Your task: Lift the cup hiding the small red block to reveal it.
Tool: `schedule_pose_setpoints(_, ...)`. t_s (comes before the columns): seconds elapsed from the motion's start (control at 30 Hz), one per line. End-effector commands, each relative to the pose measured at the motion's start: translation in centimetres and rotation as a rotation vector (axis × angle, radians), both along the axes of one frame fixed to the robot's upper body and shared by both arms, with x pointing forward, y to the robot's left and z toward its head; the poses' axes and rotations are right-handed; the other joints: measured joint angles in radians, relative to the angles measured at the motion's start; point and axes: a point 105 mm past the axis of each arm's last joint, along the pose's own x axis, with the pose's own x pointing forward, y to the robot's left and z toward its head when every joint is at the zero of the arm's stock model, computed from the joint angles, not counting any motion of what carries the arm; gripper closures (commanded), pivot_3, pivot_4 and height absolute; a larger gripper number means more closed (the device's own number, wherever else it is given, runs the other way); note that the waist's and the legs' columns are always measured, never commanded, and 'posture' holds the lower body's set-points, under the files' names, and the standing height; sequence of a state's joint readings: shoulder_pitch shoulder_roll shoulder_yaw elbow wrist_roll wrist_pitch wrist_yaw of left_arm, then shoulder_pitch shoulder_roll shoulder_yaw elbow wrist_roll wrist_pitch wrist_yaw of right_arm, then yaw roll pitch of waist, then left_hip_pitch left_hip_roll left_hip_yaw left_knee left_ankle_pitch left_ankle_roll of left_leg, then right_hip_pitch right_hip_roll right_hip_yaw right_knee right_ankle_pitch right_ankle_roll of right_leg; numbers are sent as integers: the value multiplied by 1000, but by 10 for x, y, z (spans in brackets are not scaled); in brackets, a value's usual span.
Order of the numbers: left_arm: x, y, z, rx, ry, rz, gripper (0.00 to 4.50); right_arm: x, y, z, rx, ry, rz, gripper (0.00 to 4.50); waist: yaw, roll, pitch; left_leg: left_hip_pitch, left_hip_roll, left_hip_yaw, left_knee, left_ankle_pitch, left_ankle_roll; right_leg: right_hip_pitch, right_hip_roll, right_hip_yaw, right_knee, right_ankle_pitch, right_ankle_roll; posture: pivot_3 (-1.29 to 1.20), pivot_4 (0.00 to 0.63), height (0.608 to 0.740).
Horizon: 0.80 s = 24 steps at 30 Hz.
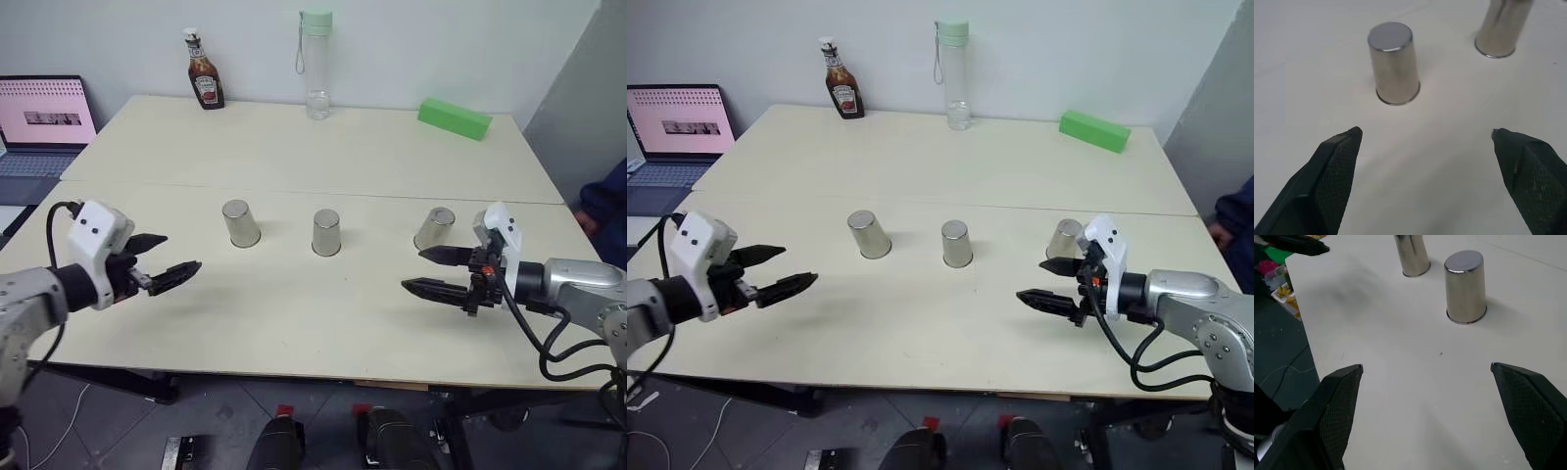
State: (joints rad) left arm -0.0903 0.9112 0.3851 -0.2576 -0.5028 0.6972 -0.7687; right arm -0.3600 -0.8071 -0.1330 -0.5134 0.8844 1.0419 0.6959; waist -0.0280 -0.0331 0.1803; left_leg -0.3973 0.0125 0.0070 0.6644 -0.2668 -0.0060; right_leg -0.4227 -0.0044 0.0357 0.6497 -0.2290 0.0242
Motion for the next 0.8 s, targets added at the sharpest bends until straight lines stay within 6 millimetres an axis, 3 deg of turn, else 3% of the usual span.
schedule_pose_setpoints(0.03, 19, -9, -8, 9, -103, 53, 0, -9, 12, 9, -26, -89, 55, 54, 1, 0, 0, 0, 0, 0, 0, 0, 0, 0, 0, 0, 0, 0, 0, 0, 150, 740)
schedule_pose_setpoints(0.2, 52, -26, -33, -52, -166, 151, 0, -12, 16, 4, -21, -79, 69, 54, 11, -2, -2, 0, -1, -1, 1, 0, 0, 2, -1, -1, -1, 4, -3, 0, 150, 740)
schedule_pose_setpoints(0.33, 79, -39, -39, -102, -210, 194, 0, -13, 19, 9, 7, -87, 69, 54, 18, -3, -3, 0, -1, 0, 4, 0, 0, 2, -1, 0, 0, 5, -2, 0, 150, 740)
schedule_pose_setpoints(0.6, 113, -54, -42, -126, -242, 209, 0, -14, 23, 24, 77, -151, 37, 54, 24, -3, -3, -1, -1, 0, 6, 0, 0, 2, 0, 0, 1, 7, -2, 0, 150, 740)
schedule_pose_setpoints(0.8, 123, -55, -43, -141, -247, 197, 0, -20, 26, 26, 63, -190, 35, 54, 23, -3, -3, -2, -1, 0, 6, 0, 0, 2, 1, 0, 0, 7, -2, 0, 150, 740)
